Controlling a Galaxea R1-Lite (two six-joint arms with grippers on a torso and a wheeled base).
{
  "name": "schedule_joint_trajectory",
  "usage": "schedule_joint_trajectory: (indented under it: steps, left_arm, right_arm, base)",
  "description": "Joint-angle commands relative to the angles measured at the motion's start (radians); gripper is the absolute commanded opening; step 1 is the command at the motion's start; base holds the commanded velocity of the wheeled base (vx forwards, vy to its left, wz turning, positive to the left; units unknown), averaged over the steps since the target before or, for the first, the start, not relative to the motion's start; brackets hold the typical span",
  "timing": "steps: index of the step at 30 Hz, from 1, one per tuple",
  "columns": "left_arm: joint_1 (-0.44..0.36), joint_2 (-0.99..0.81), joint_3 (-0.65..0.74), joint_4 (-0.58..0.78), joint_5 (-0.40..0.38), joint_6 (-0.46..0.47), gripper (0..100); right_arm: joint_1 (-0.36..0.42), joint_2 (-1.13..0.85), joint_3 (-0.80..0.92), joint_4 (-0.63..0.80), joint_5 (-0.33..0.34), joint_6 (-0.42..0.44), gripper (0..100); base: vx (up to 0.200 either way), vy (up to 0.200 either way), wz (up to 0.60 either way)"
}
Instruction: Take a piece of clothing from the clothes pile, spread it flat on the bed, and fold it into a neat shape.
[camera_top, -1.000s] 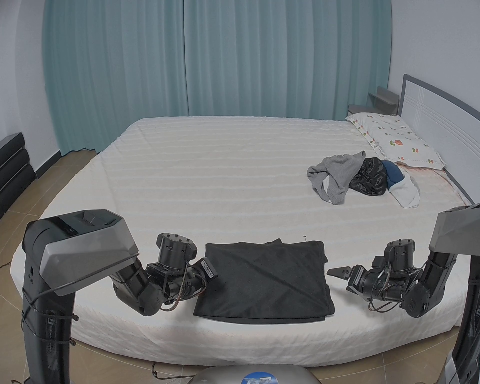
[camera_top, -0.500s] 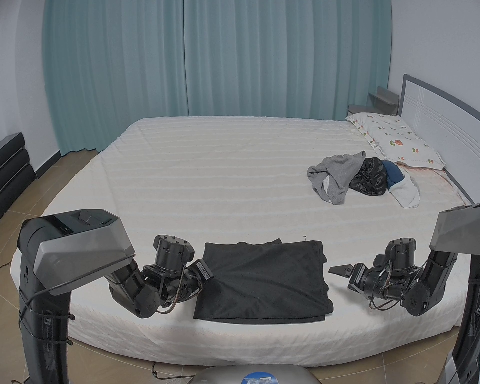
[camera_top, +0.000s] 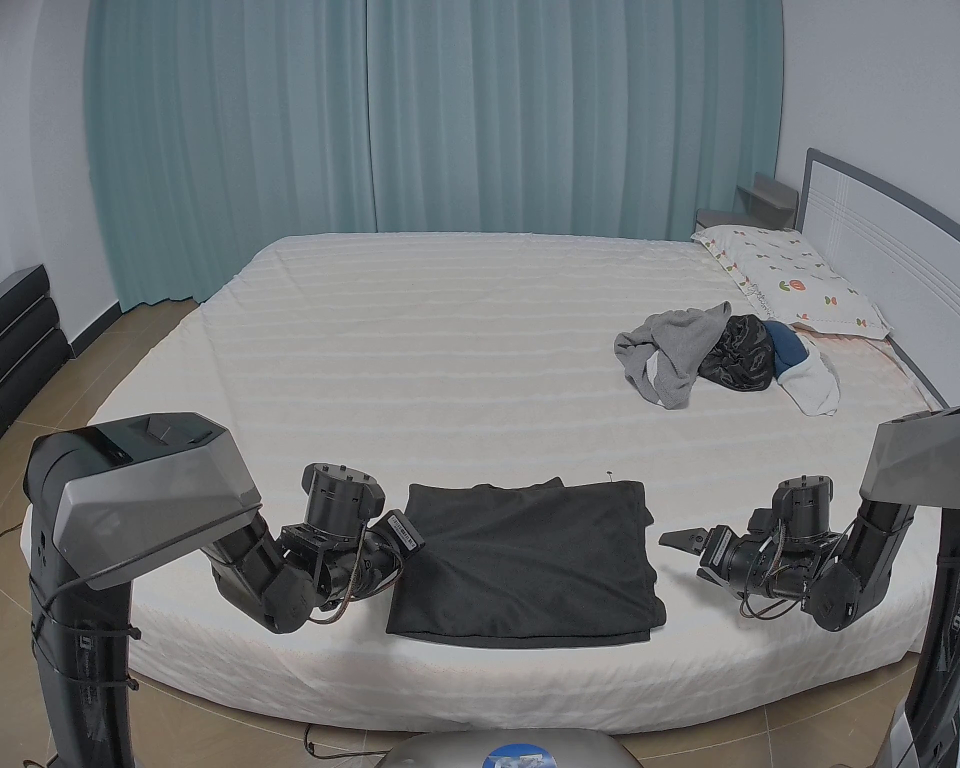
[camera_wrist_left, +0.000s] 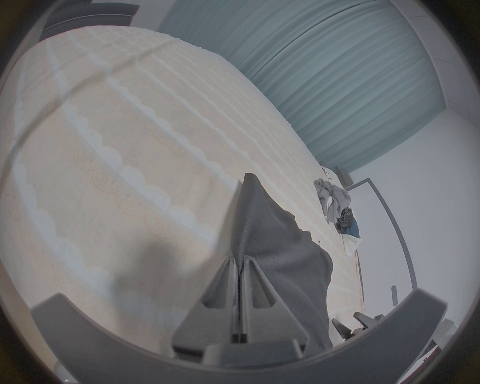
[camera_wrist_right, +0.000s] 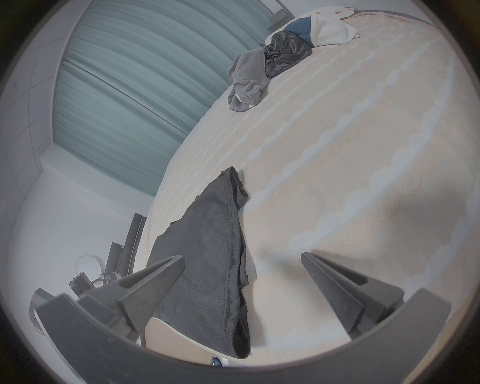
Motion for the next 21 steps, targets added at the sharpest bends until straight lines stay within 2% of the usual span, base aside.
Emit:
schedule_joint_trajectory:
  steps: [1, 7, 21]
  left_arm:
    - [0.0, -0.005, -0.001, 0.0, 0.001, -0.007, 0]
    - [0.009, -0.008, 0.002, 0.004, 0.001, -0.01, 0]
    - [0.029, -0.016, 0.02, 0.003, 0.008, -0.025, 0]
  right_arm:
    - [0.0, 0.002, 0.001, 0.0, 0.0, 0.0, 100]
    - [0.0, 0.01, 0.0, 0.0, 0.0, -0.001, 100]
    - [0.0, 0.008, 0.0, 0.0, 0.0, 0.0, 100]
  base:
    - [0.0, 0.0, 0.0]
    - [0.0, 0.0, 0.0]
    - [0.0, 0.2, 0.0]
